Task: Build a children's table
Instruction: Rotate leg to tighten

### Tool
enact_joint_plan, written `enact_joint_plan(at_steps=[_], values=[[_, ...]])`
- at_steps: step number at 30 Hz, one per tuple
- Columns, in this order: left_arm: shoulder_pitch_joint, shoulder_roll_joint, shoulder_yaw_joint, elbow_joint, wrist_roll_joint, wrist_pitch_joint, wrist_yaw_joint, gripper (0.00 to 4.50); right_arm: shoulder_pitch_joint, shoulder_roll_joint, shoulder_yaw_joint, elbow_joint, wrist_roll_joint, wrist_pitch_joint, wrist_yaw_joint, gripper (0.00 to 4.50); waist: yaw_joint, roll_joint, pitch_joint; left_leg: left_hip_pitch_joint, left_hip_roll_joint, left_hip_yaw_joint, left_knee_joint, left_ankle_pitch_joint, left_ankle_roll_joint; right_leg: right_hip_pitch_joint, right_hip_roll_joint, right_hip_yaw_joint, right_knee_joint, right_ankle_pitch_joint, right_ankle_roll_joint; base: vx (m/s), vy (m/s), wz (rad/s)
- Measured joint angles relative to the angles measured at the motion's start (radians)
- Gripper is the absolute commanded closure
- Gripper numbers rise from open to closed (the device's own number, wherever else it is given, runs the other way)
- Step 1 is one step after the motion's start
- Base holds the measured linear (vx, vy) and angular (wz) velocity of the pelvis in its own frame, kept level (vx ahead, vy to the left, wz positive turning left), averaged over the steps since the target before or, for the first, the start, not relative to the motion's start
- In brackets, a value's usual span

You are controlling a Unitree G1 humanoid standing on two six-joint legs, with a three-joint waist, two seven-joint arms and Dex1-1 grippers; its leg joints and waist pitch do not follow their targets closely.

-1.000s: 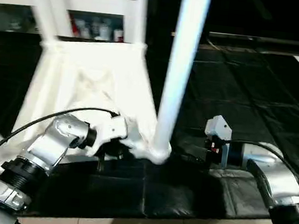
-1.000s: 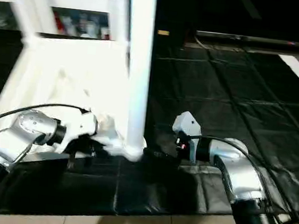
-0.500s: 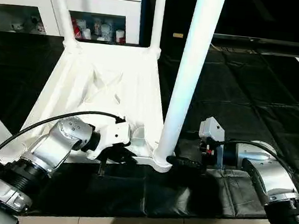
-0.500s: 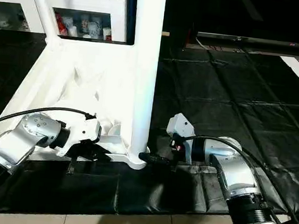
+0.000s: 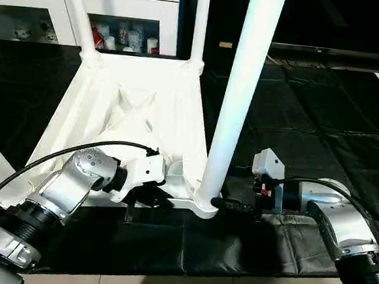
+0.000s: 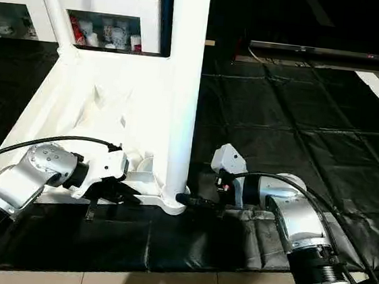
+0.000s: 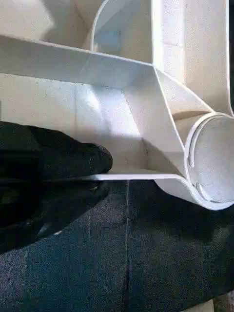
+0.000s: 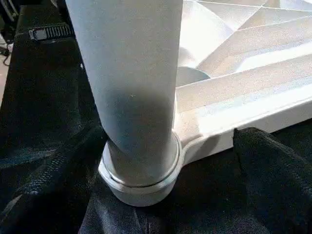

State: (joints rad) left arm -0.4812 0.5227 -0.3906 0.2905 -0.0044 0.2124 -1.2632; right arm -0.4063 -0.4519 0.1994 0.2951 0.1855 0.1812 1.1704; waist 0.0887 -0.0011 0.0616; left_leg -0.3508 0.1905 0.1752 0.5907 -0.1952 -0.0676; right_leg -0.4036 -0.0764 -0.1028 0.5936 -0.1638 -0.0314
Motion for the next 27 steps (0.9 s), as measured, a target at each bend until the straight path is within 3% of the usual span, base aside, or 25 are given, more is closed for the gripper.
enact_joint_plan(at_steps=[3, 8, 27], values=[[-0.001, 0.000, -0.001, 0.010, 0.001, -0.023, -0.004, 4.50, -0.035, 0.017, 0.014, 0.058, 0.008, -0.010, 0.059, 0.30, -0.002, -0.001, -0.001, 0.000, 0.000, 0.000, 0.000, 0.000, 0.000, 0.000, 0.000, 0.000, 0.001, 0.000, 0.000, 0.000, 0.000, 0.00], [-0.009, -0.008, -0.010, 0.021, 0.009, -0.047, -0.004, 4.50, -0.071, 0.057, 0.061, 0.108, 0.031, -0.009, 0.150, 0.78, 0.009, -0.001, -0.001, -0.001, 0.000, 0.000, 0.001, 0.000, 0.000, 0.000, 0.000, 0.000, 0.001, 0.001, -0.001, 0.000, 0.000, 0.00], [-0.020, -0.011, -0.016, 0.043, 0.010, -0.068, -0.027, 4.50, -0.095, 0.051, 0.060, 0.160, 0.038, -0.017, 0.169, 2.35, 0.016, -0.001, -0.001, 0.000, 0.000, 0.001, 0.002, 0.000, 0.000, 0.001, -0.001, 0.000, 0.002, 0.001, -0.002, 0.000, 0.000, 0.00]])
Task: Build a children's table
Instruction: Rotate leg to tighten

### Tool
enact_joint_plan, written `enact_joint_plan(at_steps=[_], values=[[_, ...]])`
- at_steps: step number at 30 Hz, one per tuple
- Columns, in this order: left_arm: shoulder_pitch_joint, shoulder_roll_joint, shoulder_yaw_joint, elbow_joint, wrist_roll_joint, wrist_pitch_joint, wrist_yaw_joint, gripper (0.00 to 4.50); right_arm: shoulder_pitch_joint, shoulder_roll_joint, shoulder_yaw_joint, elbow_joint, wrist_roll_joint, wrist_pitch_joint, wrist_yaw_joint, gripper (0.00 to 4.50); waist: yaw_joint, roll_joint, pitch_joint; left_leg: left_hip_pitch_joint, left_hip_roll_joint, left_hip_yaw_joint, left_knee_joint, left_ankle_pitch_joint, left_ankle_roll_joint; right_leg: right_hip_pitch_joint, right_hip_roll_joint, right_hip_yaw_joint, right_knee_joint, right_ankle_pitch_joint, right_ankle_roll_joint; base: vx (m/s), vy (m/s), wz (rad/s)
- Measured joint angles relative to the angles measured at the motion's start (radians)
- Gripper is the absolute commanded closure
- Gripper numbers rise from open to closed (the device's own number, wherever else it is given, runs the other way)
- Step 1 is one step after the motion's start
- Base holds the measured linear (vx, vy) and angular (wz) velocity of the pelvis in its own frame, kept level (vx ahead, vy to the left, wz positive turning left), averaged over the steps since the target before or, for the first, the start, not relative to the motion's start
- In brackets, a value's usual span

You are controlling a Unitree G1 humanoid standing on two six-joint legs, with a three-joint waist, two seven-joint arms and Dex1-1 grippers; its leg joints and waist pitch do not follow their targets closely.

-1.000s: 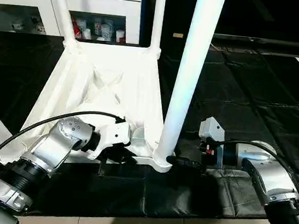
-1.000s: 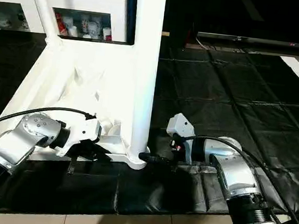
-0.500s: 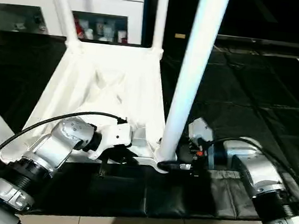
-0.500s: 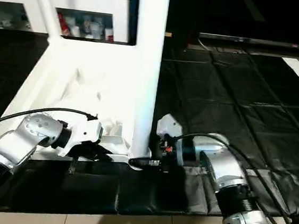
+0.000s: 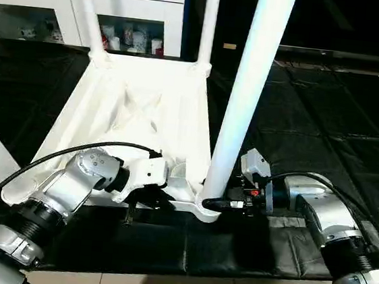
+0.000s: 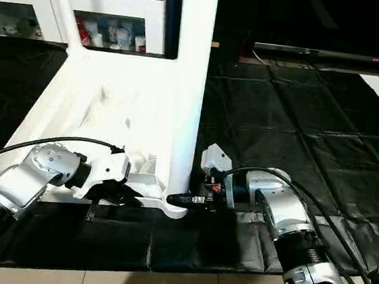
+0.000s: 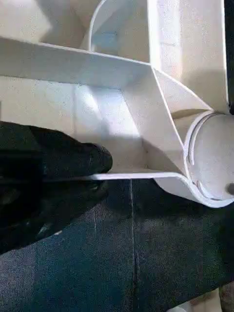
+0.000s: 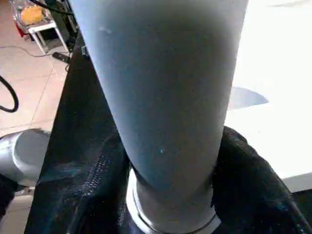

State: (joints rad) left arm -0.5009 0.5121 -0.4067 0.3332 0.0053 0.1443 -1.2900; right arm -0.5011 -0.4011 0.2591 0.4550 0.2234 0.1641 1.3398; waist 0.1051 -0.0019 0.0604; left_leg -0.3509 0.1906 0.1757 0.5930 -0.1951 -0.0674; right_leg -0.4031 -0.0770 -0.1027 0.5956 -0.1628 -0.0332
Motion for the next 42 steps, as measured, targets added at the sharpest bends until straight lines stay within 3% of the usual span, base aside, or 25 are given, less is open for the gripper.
enact_joint_plan(at_steps=[10, 13, 17, 20, 25, 29, 30, 32, 37, 42], values=[[-0.029, -0.048, 0.008, 0.051, 0.012, 0.044, 0.043, 4.50, 0.013, 0.024, -0.019, -0.004, -0.022, 0.004, -0.078, 2.47, 0.005, 0.002, -0.001, 0.002, 0.000, 0.000, 0.002, 0.000, 0.000, 0.005, 0.000, 0.000, 0.001, 0.000, 0.000, 0.000, 0.000, 0.00], [-0.056, -0.088, 0.041, 0.100, 0.020, 0.110, 0.130, 4.50, 0.009, 0.084, -0.049, 0.009, -0.065, 0.013, -0.250, 2.48, -0.014, 0.002, -0.002, 0.003, 0.000, 0.000, 0.002, 0.000, 0.000, 0.004, 0.000, 0.000, 0.001, 0.000, 0.000, 0.000, 0.000, 0.00], [-0.100, -0.175, 0.095, 0.151, 0.033, 0.236, 0.305, 4.50, -0.051, 0.203, -0.107, 0.090, -0.114, 0.057, -0.550, 2.53, -0.058, 0.002, -0.001, 0.001, 0.000, -0.001, 0.004, 0.001, -0.001, 0.002, 0.000, -0.003, -0.004, 0.000, 0.000, 0.000, 0.000, 0.00], [-0.118, -0.211, 0.111, 0.169, 0.040, 0.274, 0.383, 4.50, -0.089, 0.245, -0.122, 0.137, -0.135, 0.064, -0.664, 2.54, -0.073, 0.002, -0.001, 0.001, 0.000, -0.002, 0.005, 0.001, -0.001, 0.001, 0.000, -0.002, -0.004, 0.000, 0.000, 0.000, 0.000, 0.00], [-0.150, -0.275, 0.135, 0.209, 0.059, 0.294, 0.497, 4.50, -0.139, 0.304, -0.139, 0.197, -0.182, 0.062, -0.850, 2.55, -0.072, 0.004, -0.002, 0.000, -0.001, -0.002, 0.005, 0.001, -0.001, 0.001, 0.000, -0.001, 0.000, 0.001, -0.001, 0.000, 0.000, 0.00], [-0.159, -0.291, 0.137, 0.213, 0.065, 0.295, 0.522, 4.50, -0.143, 0.315, -0.155, 0.205, -0.192, 0.048, -0.888, 2.55, -0.064, 0.006, -0.003, -0.002, -0.001, -0.001, -0.001, -0.001, -0.001, -0.001, 0.000, -0.001, 0.000, 0.002, -0.003, 0.042, -0.005, 0.03], [-0.160, -0.293, 0.137, 0.213, 0.067, 0.295, 0.524, 4.50, -0.143, 0.317, -0.161, 0.204, -0.189, 0.045, -0.890, 2.01, -0.063, 0.006, -0.004, -0.002, -0.001, -0.001, -0.003, -0.001, 0.000, -0.001, 0.000, -0.001, 0.000, 0.001, -0.004, 0.000, 0.000, 0.00], [-0.162, -0.294, 0.136, 0.213, 0.068, 0.293, 0.526, 4.50, -0.133, 0.321, -0.172, 0.198, -0.183, 0.045, -0.890, 1.87, -0.060, 0.006, -0.003, -0.002, -0.001, -0.001, -0.003, 0.001, 0.004, -0.002, 0.001, -0.001, 0.000, 0.001, -0.004, 0.000, 0.000, 0.00], [-0.163, -0.282, 0.125, 0.222, 0.077, 0.263, 0.526, 4.50, -0.041, 0.282, -0.176, 0.095, -0.145, 0.049, -0.831, 1.39, -0.052, 0.005, -0.003, -0.001, -0.001, -0.001, -0.001, 0.001, 0.003, -0.002, 0.000, -0.001, -0.001, 0.002, -0.005, 0.000, 0.000, 0.00], [-0.165, -0.262, 0.123, 0.244, 0.080, 0.215, 0.503, 4.50, 0.074, 0.194, -0.173, -0.045, -0.086, 0.069, -0.666, 0.97, -0.056, 0.005, -0.003, -0.002, 0.000, -0.001, -0.002, -0.001, -0.002, -0.002, 0.001, -0.001, 0.000, 0.000, 0.000, 0.000, 0.000, 0.00]])
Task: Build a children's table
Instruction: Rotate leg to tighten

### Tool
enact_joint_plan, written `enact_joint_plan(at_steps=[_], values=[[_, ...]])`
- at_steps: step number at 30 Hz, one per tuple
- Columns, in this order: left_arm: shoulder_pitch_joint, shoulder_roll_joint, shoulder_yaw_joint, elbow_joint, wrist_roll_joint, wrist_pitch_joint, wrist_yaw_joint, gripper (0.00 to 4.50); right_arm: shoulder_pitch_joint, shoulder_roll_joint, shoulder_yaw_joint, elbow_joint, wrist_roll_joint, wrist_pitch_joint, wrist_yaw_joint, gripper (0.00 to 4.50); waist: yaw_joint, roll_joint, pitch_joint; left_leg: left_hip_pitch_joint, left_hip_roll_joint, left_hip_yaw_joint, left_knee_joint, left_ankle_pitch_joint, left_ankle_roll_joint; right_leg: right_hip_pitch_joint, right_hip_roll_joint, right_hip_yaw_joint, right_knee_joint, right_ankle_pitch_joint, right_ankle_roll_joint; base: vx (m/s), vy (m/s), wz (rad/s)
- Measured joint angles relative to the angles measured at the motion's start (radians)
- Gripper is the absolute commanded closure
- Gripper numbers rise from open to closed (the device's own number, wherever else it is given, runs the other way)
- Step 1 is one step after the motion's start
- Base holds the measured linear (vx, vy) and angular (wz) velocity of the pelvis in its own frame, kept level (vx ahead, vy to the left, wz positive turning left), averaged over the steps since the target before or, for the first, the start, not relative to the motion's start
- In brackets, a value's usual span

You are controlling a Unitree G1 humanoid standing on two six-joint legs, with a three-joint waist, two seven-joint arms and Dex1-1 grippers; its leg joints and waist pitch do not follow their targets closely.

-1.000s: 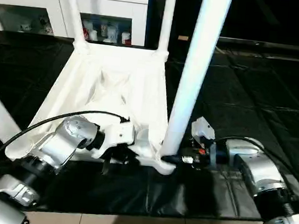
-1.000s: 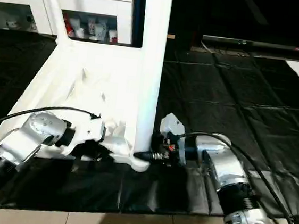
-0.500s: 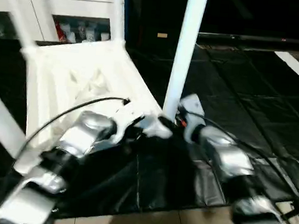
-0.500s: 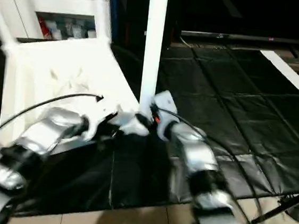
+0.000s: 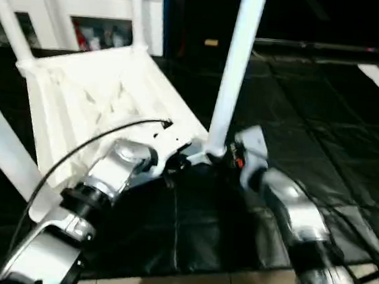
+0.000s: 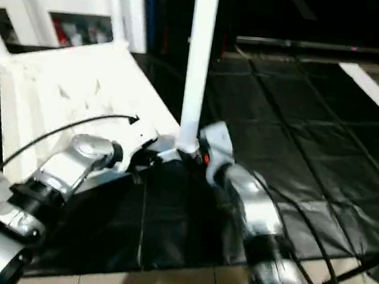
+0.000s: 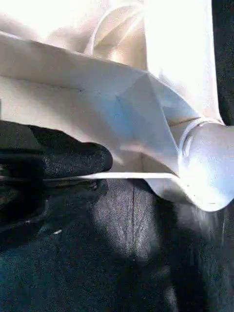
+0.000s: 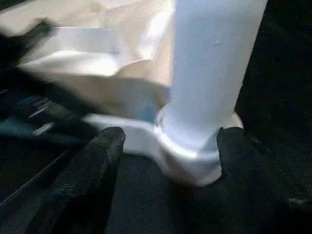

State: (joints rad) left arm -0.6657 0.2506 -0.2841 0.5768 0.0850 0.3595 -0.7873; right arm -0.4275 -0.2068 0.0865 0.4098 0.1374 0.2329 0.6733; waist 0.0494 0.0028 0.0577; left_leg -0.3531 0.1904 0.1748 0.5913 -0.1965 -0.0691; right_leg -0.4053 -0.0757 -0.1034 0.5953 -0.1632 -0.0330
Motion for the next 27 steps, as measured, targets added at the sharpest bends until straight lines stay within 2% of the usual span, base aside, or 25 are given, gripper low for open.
enact_joint_plan(at_steps=[5, 9, 11, 16, 18, 22, 27], values=[[0.000, 0.055, -0.023, 0.039, 0.001, -0.119, -0.093, 4.50, 0.132, -0.152, -0.034, -0.203, 0.106, 0.040, 0.177, 0.52, 0.012, 0.000, 0.000, 0.000, 0.000, 0.000, 0.000, 0.000, 0.000, 0.000, 0.000, 0.000, 0.000, 0.000, 0.001, 0.000, 0.000, 0.00], [0.009, 0.095, -0.046, 0.057, 0.000, -0.240, -0.209, 4.50, 0.201, -0.216, -0.099, -0.257, 0.128, 0.040, 0.207, 0.16, 0.019, 0.000, 0.000, 0.000, 0.000, 0.000, 0.001, 0.000, 0.000, 0.001, -0.001, 0.000, -0.001, 0.000, 0.001, 0.000, 0.000, 0.00], [0.017, 0.104, -0.052, 0.057, 0.000, -0.284, -0.255, 4.50, 0.229, -0.238, -0.128, -0.277, 0.133, 0.042, 0.202, 0.08, 0.031, 0.000, 0.000, 0.002, -0.001, 0.000, 0.001, 0.000, 0.000, 0.001, -0.001, 0.000, -0.002, 0.000, 0.001, 0.000, 0.000, 0.00], [0.026, 0.110, -0.068, 0.055, -0.005, -0.342, -0.326, 4.50, 0.288, -0.252, -0.150, -0.346, 0.152, 0.055, 0.192, 0.03, 0.047, 0.001, -0.001, 0.003, -0.001, 0.000, 0.001, 0.000, 0.000, 0.001, -0.001, 0.000, -0.001, -0.001, 0.002, 0.000, 0.000, 0.00], [0.034, 0.120, -0.069, 0.049, -0.014, -0.358, -0.366, 4.50, 0.324, -0.257, -0.162, -0.369, 0.156, 0.067, 0.170, 0.03, 0.046, 0.002, -0.001, 0.003, -0.001, 0.000, 0.000, 0.000, 0.000, 0.001, -0.001, 0.000, -0.002, -0.001, 0.003, 0.000, 0.000, 0.00], [0.049, 0.127, -0.071, 0.038, -0.015, -0.388, -0.413, 4.50, 0.339, -0.232, -0.207, -0.370, 0.145, 0.076, 0.072, 0.03, 0.044, 0.003, -0.002, 0.003, -0.001, 0.000, 0.000, 0.000, 0.000, 0.002, -0.001, 0.000, -0.001, -0.001, 0.003, 0.000, 0.000, 0.00], [0.062, 0.133, -0.076, 0.030, -0.015, -0.424, -0.429, 4.50, 0.342, -0.188, -0.215, -0.383, 0.138, 0.088, -0.003, 0.03, 0.041, 0.004, -0.002, 0.003, -0.001, 0.000, 0.000, 0.000, 0.000, 0.003, -0.001, 0.000, -0.001, -0.001, 0.003, 0.000, 0.000, 0.00]])
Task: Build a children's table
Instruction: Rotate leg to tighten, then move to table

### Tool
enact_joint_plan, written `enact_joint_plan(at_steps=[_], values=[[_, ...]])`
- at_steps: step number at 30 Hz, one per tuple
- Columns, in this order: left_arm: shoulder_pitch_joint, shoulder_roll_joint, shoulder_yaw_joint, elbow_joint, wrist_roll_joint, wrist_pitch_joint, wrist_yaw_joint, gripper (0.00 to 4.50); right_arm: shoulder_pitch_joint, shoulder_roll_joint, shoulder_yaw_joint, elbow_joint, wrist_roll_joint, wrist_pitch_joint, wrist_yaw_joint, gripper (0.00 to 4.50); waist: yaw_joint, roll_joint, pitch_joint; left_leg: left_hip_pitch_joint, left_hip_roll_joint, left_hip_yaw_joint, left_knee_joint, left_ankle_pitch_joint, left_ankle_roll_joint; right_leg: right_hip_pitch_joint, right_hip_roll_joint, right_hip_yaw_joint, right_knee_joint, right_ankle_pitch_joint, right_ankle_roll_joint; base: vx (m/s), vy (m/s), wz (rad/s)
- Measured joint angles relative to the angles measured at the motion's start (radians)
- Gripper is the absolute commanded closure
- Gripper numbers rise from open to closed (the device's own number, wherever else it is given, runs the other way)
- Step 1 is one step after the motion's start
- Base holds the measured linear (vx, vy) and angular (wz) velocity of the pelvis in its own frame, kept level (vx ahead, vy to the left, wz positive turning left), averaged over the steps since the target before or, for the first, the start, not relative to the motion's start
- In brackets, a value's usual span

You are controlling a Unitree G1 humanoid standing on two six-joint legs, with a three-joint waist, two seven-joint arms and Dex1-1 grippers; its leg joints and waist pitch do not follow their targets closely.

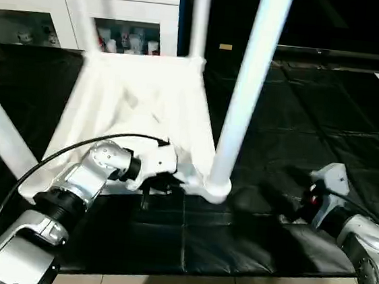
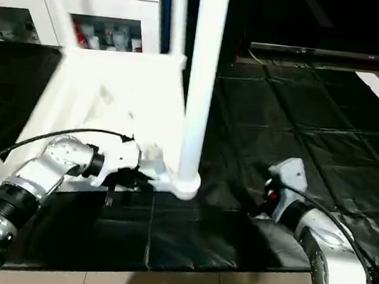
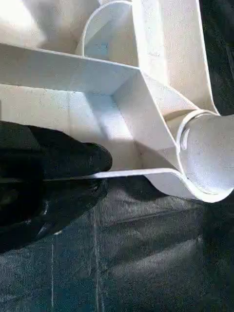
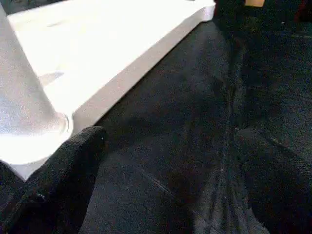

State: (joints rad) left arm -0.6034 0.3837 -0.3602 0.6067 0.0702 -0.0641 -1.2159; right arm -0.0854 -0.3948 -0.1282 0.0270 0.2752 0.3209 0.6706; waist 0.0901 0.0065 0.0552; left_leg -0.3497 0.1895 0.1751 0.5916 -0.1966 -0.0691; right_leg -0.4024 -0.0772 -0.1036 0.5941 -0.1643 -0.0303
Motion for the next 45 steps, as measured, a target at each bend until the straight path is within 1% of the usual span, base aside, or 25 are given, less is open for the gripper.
enact_joint_plan(at_steps=[1, 2, 3, 4, 5, 6, 7, 8, 10, 12, 15, 16, 17, 18, 19, 21, 23, 24, 27, 29, 32, 37, 45], values=[[0.001, 0.000, 0.001, 0.000, 0.000, -0.001, 0.005, 4.50, 0.001, 0.010, 0.001, -0.007, -0.002, 0.003, -0.015, 0.03, -0.001, 0.001, 0.000, 0.000, 0.000, 0.000, 0.000, 0.000, 0.000, 0.000, 0.000, 0.000, 0.000, 0.000, 0.000, 0.000, 0.000, 0.00], [0.004, -0.002, 0.004, 0.000, 0.000, -0.005, 0.015, 4.06, 0.000, 0.027, 0.001, -0.016, -0.006, 0.012, -0.046, 0.00, -0.001, 0.001, -0.001, 0.000, 0.000, 0.000, 0.000, 0.000, 0.000, 0.000, 0.000, 0.000, 0.000, 0.000, 0.000, 0.000, 0.000, 0.00], [0.011, -0.008, 0.021, -0.003, -0.005, -0.002, 0.023, 4.06, 0.000, 0.045, -0.001, -0.025, -0.006, 0.030, -0.077, 0.00, -0.002, 0.002, -0.001, 0.000, 0.000, 0.000, 0.000, 0.000, 0.000, 0.000, 0.000, 0.000, 0.000, 0.000, 0.000, 0.000, 0.000, 0.00], [0.022, -0.019, 0.043, -0.003, -0.029, -0.003, 0.037, 3.95, 0.001, 0.059, -0.001, -0.027, -0.006, 0.041, -0.094, 0.00, -0.002, 0.001, -0.001, 0.000, 0.000, 0.000, 0.000, 0.000, 0.000, -0.001, 0.000, 0.000, 0.000, 0.000, 0.000, 0.000, 0.000, 0.00], [0.039, -0.038, 0.079, -0.023, -0.072, 0.004, 0.055, 3.85, 0.001, 0.070, 0.000, -0.027, -0.007, 0.054, -0.118, 0.00, -0.001, -0.001, 0.001, -0.001, 0.000, -0.001, 0.000, 0.000, 0.000, -0.001, 0.000, -0.001, 0.000, 0.000, 0.000, 0.000, 0.000, 0.00], [0.059, -0.054, 0.104, -0.065, -0.108, 0.030, 0.070, 3.85, 0.001, 0.081, 0.002, -0.033, -0.015, 0.060, -0.144, 0.00, -0.002, -0.003, 0.001, -0.001, 0.000, -0.001, 0.001, 0.000, 0.000, -0.001, 0.000, -0.001, -0.001, 0.000, 0.000, 0.000, 0.000, 0.00], [0.084, -0.065, 0.139, -0.123, -0.149, 0.061, 0.091, 3.72, 0.002, 0.099, 0.003, -0.049, -0.029, 0.061, -0.176, 0.00, -0.004, -0.004, 0.001, -0.002, 0.001, -0.001, 0.001, 0.000, 0.000, -0.001, 0.000, 0.000, -0.001, 0.000, 0.000, 0.000, 0.000, 0.00], [0.089, -0.069, 0.166, -0.160, -0.179, 0.086, 0.108, 3.60, 0.004, 0.111, 0.010, -0.066, -0.038, 0.061, -0.199, 0.00, -0.007, -0.004, 0.000, -0.002, 0.001, -0.001, 0.001, 0.000, 0.000, -0.002, 0.000, 0.000, -0.001, 0.000, 0.000, 0.000, 0.000, 0.00], [0.092, -0.067, 0.208, -0.203, -0.205, 0.111, 0.142, 3.48, 0.004, 0.117, 0.017, -0.079, -0.048, 0.060, -0.222, 0.00, -0.014, -0.004, 0.000, -0.002, 0.001, 0.000, 0.000, 0.000, 0.000, -0.002, 0.000, 0.000, -0.001, -0.001, 0.001, 0.000, 0.000, 0.00], [0.118, -0.078, 0.280, -0.248, -0.230, 0.155, 0.233, 3.32, 0.011, 0.132, 0.021, -0.107, -0.068, 0.057, -0.252, 0.00, -0.026, -0.004, 0.000, -0.002, 0.001, 0.000, -0.001, 0.000, 0.000, -0.002, 0.000, 0.000, -0.001, -0.001, 0.002, 0.000, 0.000, 0.00], [0.191, -0.111, 0.371, -0.299, -0.248, 0.217, 0.380, 2.96, 0.039, 0.152, 0.039, -0.146, -0.098, 0.048, -0.299, 0.00, -0.041, -0.006, 0.000, -0.005, 0.001, 0.000, -0.001, 0.000, 0.000, -0.001, 0.001, 0.000, -0.001, -0.002, 0.004, 0.000, 0.000, 0.00], [0.218, -0.122, 0.390, -0.322, -0.252, 0.230, 0.417, 2.96, 0.046, 0.161, 0.043, -0.151, -0.102, 0.047, -0.313, 0.00, -0.044, -0.007, 0.001, -0.005, 0.001, 0.000, -0.001, 0.000, 0.000, -0.002, 0.001, 0.000, -0.001, -0.002, 0.004, 0.000, 0.000, 0.00], [0.252, -0.136, 0.404, -0.352, -0.254, 0.243, 0.461, 2.77, 0.053, 0.173, 0.051, -0.157, -0.115, 0.047, -0.332, 0.00, -0.047, -0.008, 0.001, -0.005, 0.001, 0.000, -0.001, 0.000, 0.000, -0.002, 0.001, 0.000, -0.001, -0.002, 0.004, 0.000, 0.000, 0.00], [0.278, -0.151, 0.414, -0.383, -0.254, 0.245, 0.488, 2.77, 0.060, 0.185, 0.052, -0.165, -0.122, 0.044, -0.346, 0.00, -0.050, -0.009, 0.002, -0.005, 0.001, 0.000, -0.001, 0.000, 0.000, -0.002, 0.001, 0.000, -0.001, -0.002, 0.004, 0.000, 0.000, 0.00], [0.305, -0.168, 0.422, -0.422, -0.253, 0.254, 0.522, 2.62, 0.061, 0.193, 0.057, -0.167, -0.127, 0.041, -0.363, 0.00, -0.053, -0.011, 0.002, -0.005, 0.001, 0.000, -0.001, 0.000, 0.000, -0.002, 0.001, 0.000, -0.002, -0.002, 0.003, 0.000, 0.000, 0.00], [0.348, -0.200, 0.424, -0.493, -0.247, 0.264, 0.580, 2.62, 0.064, 0.211, 0.058, -0.178, -0.130, 0.037, -0.385, 0.00, -0.055, -0.014, 0.002, -0.004, 0.001, -0.001, 0.000, 0.000, 0.000, -0.002, 0.001, 0.000, -0.002, -0.002, 0.003, 0.000, 0.000, 0.00], [0.398, -0.249, 0.433, -0.584, -0.204, 0.265, 0.677, 2.62, 0.072, 0.234, 0.058, -0.190, -0.164, 0.023, -0.449, 0.00, -0.056, -0.016, 0.001, -0.005, 0.000, -0.001, 0.000, 0.000, 0.000, -0.001, 0.001, 0.000, -0.004, -0.002, 0.004, 0.000, 0.000, 0.00], [0.415, -0.259, 0.432, -0.611, -0.187, 0.263, 0.706, 2.62, 0.080, 0.239, 0.058, -0.200, -0.174, 0.028, -0.468, 0.00, -0.057, -0.017, 0.001, -0.004, 0.000, -0.001, 0.000, 0.000, 0.000, -0.001, 0.001, 0.000, -0.004, -0.002, 0.004, 0.000, 0.000, 0.00], [0.466, -0.261, 0.441, -0.664, -0.153, 0.253, 0.764, 2.62, 0.103, 0.249, 0.059, -0.221, -0.195, 0.053, -0.496, 0.00, -0.060, -0.017, 0.001, -0.006, 0.001, -0.001, -0.001, -0.001, 0.000, -0.001, 0.002, 0.000, -0.005, -0.002, 0.004, 0.000, 0.000, 0.00], [0.493, -0.263, 0.441, -0.683, -0.150, 0.253, 0.788, 2.62, 0.123, 0.256, 0.063, -0.224, -0.195, 0.061, -0.498, 0.00, -0.061, -0.017, 0.001, -0.006, 0.001, -0.002, -0.001, -0.001, 0.000, -0.002, 0.002, -0.001, -0.006, -0.002, 0.004, 0.000, 0.000, 0.00], [0.556, -0.279, 0.453, -0.750, -0.152, 0.285, 0.837, 2.62, 0.142, 0.270, 0.085, -0.248, -0.189, 0.061, -0.489, 0.00, -0.065, -0.017, 0.001, -0.009, 0.001, -0.002, -0.002, -0.001, 0.000, -0.002, 0.003, -0.001, -0.009, -0.002, 0.005, 0.000, 0.000, 0.00], [0.566, -0.284, 0.470, -0.783, -0.152, 0.317, 0.874, 2.62, 0.142, 0.273, 0.092, -0.256, -0.182, 0.060, -0.489, 0.00, -0.059, -0.019, 0.000, -0.008, 0.000, -0.003, -0.001, -0.001, 0.001, -0.001, 0.003, -0.001, -0.012, -0.001, 0.006, 0.000, 0.000, 0.00], [0.567, -0.282, 0.461, -0.790, -0.151, 0.328, 0.895, 2.62, 0.142, 0.273, 0.097, -0.257, -0.183, 0.060, -0.489, 0.00, -0.060, -0.019, 0.000, -0.009, 0.000, -0.003, -0.002, -0.002, 0.002, -0.001, 0.003, 0.000, -0.014, 0.001, 0.009, 0.000, 0.000, 0.00]])
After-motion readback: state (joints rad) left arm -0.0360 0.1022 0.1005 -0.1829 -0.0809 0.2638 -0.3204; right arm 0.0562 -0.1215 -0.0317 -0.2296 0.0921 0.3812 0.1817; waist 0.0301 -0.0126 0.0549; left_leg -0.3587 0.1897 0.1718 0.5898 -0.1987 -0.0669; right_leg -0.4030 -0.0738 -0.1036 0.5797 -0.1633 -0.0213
